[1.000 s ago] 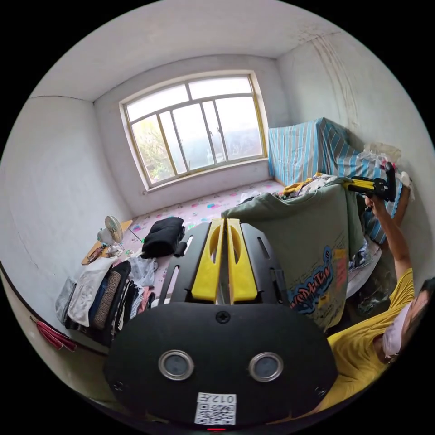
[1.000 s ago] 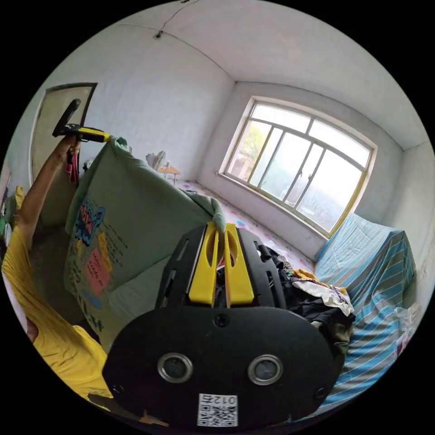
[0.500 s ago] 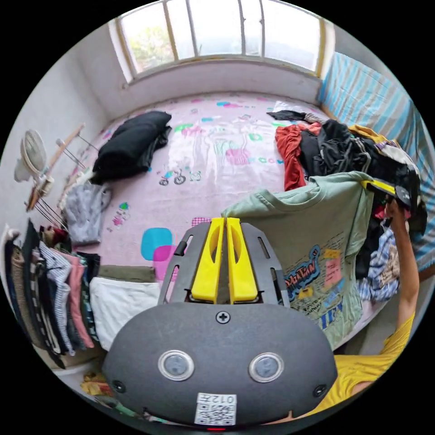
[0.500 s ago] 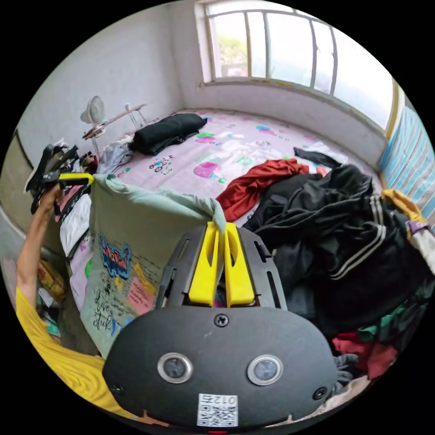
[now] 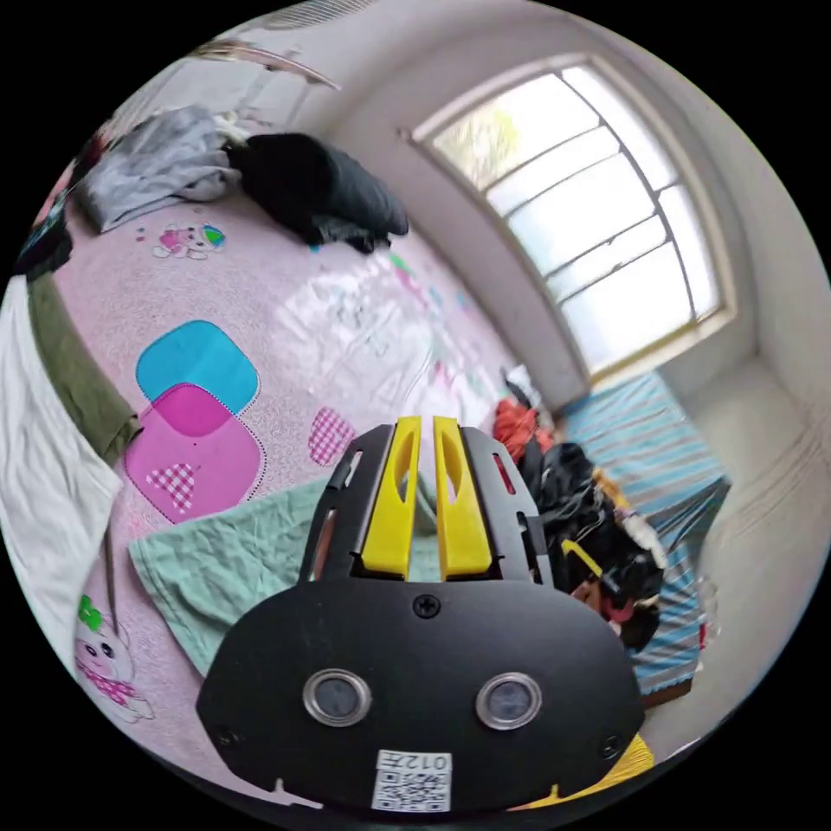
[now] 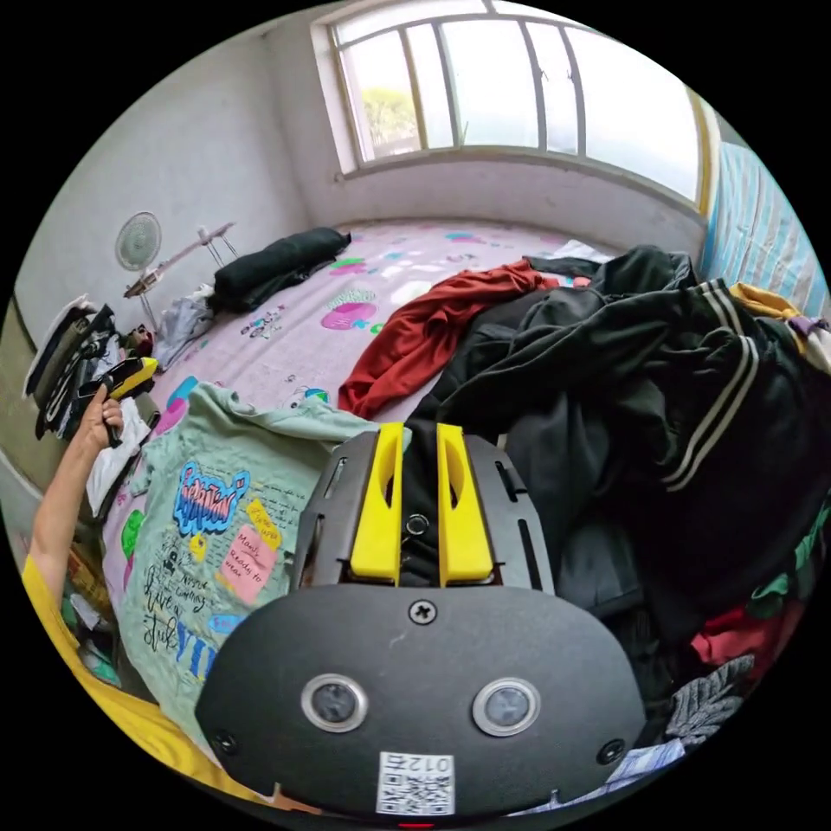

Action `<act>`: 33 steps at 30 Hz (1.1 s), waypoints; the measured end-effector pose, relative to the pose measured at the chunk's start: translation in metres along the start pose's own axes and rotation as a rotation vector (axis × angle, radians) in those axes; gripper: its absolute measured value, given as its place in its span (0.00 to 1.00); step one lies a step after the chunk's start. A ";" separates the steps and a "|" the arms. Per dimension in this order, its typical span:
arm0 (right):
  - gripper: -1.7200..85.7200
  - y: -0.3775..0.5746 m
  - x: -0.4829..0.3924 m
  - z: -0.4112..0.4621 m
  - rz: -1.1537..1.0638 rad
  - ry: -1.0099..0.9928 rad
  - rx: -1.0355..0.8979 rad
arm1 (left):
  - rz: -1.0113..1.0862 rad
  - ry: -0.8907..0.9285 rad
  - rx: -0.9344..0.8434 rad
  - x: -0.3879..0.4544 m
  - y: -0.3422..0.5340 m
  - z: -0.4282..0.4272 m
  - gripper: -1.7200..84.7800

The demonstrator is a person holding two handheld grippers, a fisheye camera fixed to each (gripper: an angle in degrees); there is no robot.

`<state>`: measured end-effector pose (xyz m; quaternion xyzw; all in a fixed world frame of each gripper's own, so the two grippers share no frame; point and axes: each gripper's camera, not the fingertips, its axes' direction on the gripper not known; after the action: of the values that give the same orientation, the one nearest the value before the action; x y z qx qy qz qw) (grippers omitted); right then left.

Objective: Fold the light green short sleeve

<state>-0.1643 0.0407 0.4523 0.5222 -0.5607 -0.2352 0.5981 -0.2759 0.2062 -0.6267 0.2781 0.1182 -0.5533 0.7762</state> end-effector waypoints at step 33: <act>0.03 0.002 0.416 0.129 -0.116 0.094 -0.524 | 0.047 0.323 -0.346 -0.118 0.253 0.191 0.03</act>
<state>-0.1743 -0.3657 0.6086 0.3914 -0.4214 -0.3816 0.7236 -0.1084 0.2515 -0.3368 0.2283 0.3272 -0.4549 0.7962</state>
